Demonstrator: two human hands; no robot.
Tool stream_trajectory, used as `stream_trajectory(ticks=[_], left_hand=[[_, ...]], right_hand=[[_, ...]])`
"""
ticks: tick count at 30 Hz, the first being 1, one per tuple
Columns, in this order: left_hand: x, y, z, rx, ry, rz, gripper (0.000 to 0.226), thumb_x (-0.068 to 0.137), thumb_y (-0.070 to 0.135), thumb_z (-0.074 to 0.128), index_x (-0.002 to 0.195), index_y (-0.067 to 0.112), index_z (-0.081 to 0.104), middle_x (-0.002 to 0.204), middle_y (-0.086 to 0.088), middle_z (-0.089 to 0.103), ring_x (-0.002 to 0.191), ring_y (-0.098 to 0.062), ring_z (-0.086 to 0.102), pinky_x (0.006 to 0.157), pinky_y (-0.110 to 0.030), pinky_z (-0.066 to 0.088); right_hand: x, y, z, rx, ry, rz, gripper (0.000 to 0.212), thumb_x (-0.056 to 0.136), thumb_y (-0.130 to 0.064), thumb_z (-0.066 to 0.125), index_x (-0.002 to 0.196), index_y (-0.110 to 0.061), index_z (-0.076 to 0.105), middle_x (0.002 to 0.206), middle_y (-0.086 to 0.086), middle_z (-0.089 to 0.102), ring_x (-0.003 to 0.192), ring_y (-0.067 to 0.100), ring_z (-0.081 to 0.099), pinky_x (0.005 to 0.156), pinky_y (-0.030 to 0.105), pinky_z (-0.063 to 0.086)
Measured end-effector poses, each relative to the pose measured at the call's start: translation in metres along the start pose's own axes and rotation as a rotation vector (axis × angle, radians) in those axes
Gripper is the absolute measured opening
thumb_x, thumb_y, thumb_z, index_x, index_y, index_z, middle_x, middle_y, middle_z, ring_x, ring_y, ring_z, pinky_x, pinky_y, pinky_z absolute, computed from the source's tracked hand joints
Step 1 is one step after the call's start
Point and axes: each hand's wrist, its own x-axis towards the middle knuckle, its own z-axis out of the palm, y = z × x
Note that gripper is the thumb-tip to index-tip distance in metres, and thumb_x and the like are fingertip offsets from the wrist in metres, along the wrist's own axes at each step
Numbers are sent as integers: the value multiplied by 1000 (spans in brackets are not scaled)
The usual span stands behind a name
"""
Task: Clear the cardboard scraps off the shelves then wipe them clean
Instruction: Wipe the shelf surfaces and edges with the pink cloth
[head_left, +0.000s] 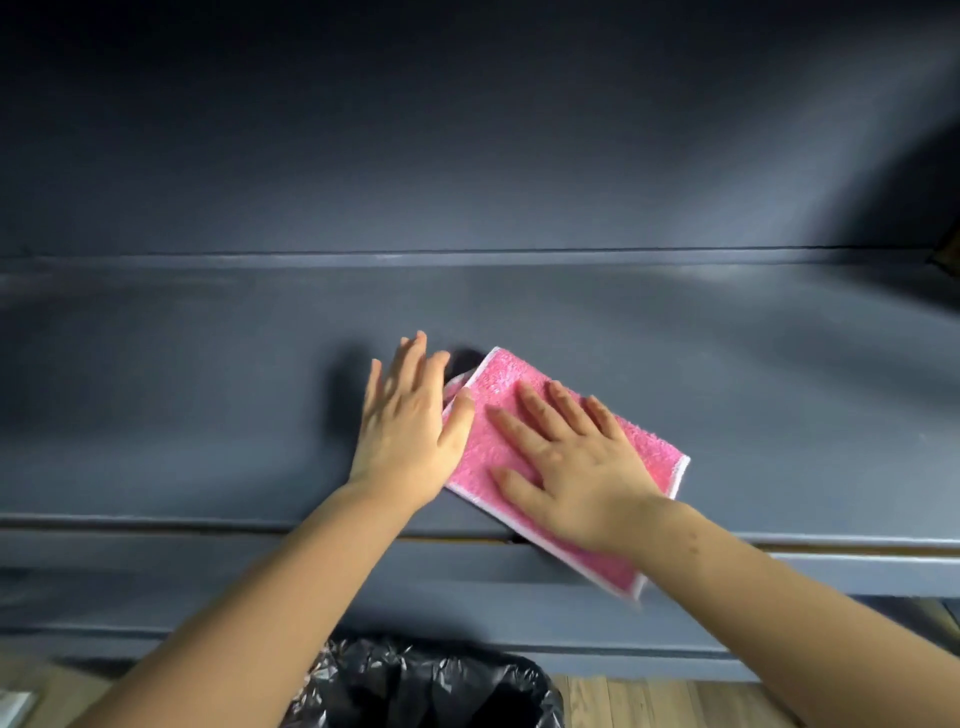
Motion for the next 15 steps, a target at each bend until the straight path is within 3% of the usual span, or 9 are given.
stream_trajectory(ticks=[4, 8, 15], left_hand=[[-13, -23, -3, 17, -7, -79, 48, 95, 32, 34, 137, 9, 30, 155, -9, 11, 143, -18, 5, 115, -35, -5], [-13, -20, -4, -13, -44, -136, 51, 94, 35, 36, 136, 7, 29, 155, -11, 10, 143, -18, 4, 115, -37, -6], [-11, -22, -5, -29, -93, -97, 51, 93, 37, 37, 132, 6, 34, 153, -15, 14, 143, -21, 5, 116, -40, -5]], right_hand=[[-11, 4, 0, -22, 20, 117, 91, 60, -69, -12, 146, -40, -6, 159, -4, -11, 147, 18, -10, 117, 39, -7], [-1, -6, -1, -22, 38, 229, 62, 91, -60, 15, 147, -38, -1, 159, -3, -8, 147, 19, -7, 118, 41, -3], [26, -21, -3, -1, 32, 304, 61, 92, -56, 17, 148, -36, 0, 159, -2, -7, 147, 21, -6, 118, 42, -2]])
